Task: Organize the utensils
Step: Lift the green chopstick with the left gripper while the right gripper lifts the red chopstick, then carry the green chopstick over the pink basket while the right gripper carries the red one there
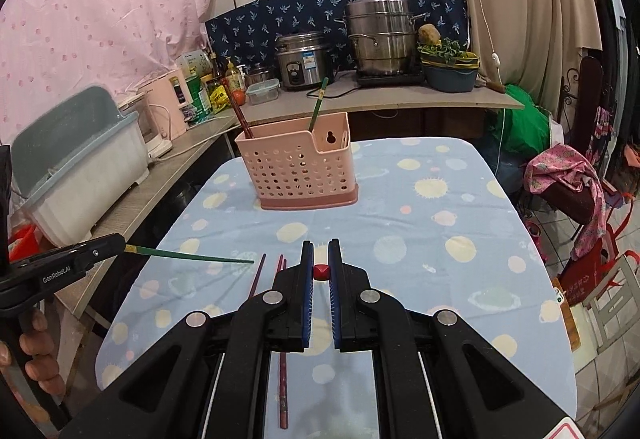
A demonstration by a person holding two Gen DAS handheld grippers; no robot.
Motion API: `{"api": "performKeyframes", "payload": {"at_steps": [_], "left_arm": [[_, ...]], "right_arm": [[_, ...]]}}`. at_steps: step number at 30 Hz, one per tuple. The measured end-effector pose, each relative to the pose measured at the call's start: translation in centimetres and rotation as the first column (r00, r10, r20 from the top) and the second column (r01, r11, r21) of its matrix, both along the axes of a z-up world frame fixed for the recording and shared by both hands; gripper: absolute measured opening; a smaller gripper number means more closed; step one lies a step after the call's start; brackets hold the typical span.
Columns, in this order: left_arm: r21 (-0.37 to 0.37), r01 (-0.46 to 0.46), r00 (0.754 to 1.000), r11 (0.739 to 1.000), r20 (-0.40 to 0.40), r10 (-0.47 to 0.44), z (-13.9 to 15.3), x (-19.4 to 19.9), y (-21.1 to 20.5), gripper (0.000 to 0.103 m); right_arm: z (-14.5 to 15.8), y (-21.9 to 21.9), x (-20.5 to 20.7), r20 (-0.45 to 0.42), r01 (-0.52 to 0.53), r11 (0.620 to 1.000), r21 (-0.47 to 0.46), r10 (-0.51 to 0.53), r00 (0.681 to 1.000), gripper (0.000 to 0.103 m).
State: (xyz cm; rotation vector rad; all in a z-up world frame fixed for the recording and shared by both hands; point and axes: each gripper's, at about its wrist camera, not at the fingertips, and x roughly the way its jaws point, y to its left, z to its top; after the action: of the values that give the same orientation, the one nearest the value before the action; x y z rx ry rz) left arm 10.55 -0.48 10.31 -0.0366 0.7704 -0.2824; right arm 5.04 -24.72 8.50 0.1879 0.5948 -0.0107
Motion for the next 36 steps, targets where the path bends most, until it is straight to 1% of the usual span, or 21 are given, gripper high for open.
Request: {"api": "performKeyframes", "payload": {"at_steps": [7, 13, 17, 23, 29, 36], "left_arm": [[-0.003, -0.009, 1.0, 1.0, 0.029, 0.009, 1.7, 2.3, -0.2, 0.007], [0.002, -0.015, 0.998, 1.0, 0.059, 0.014, 3.0, 4.1, -0.5, 0.007], [0.003, -0.016, 0.998, 1.0, 0.066, 0.016, 3.5, 5.4, -0.7, 0.007], [0.004, -0.013, 0.997, 1.0, 0.078, 0.013, 4.7, 7.2, -1.0, 0.007], [-0.026, 0.002, 0.993, 1.0, 0.121, 0.001, 7.4, 9.0, -1.5, 0.007], [-0.054, 0.011, 0.979, 0.998, 0.203, 0.001, 11.7, 11.6, -2.7, 0.007]], "right_arm": [[1.6, -0.7, 1.9, 0.035, 0.003, 1.0, 0.003, -0.004, 0.999, 0.007], [2.4, -0.8, 3.5, 0.052, 0.001, 1.0, 0.002, -0.001, 0.999, 0.007], [2.9, -1.0, 4.6, 0.062, 0.002, 1.0, 0.005, -0.003, 0.998, 0.007], [4.1, -1.7, 6.2, 0.081, -0.01, 0.999, 0.047, 0.006, 0.997, 0.007], [6.7, -2.5, 8.2, 0.134, -0.022, 0.996, 0.086, 0.011, 0.991, 0.007], [10.6, -3.4, 11.9, 0.222, -0.033, 0.99, 0.137, 0.002, 0.975, 0.007]]}}
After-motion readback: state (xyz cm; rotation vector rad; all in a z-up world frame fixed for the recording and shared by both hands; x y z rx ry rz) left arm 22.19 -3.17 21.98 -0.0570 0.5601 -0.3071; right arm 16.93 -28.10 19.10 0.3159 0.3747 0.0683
